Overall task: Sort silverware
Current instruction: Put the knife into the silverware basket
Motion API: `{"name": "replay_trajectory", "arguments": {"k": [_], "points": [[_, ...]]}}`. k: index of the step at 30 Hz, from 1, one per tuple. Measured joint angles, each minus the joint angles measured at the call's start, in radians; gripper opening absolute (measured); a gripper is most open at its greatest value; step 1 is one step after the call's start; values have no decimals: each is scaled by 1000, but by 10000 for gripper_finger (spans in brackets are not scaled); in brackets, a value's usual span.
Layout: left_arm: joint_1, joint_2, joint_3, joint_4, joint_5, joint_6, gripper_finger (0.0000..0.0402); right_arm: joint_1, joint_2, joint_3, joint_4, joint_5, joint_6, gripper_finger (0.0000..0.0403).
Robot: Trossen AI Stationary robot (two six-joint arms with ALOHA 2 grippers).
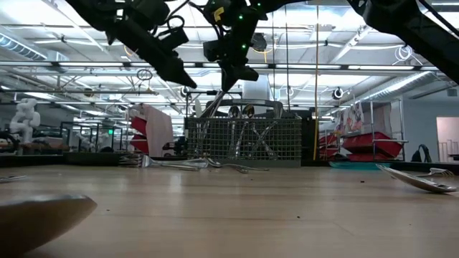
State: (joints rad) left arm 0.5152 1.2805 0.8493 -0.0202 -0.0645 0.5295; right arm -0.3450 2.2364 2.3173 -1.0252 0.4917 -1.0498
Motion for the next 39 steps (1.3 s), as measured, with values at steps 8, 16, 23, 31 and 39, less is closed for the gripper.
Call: {"name": "replay_trajectory", "arguments": {"k": [8, 16, 23, 31, 39], "points": [[45, 72, 50, 55, 89, 66, 118, 0, 0, 0, 2, -22, -10, 0], [46, 200, 52, 158, 92, 89, 121, 0, 0, 0, 8, -23, -10, 0], [45, 225, 51, 234, -5, 131, 121, 0, -2, 0, 11, -26, -9, 0], [43, 209, 50, 230, -12, 124, 121, 2, -2, 0, 21, -53, -6, 0], [49, 254, 50, 300, 27, 103, 121, 7, -5, 0, 43, -52, -4, 0]]}}
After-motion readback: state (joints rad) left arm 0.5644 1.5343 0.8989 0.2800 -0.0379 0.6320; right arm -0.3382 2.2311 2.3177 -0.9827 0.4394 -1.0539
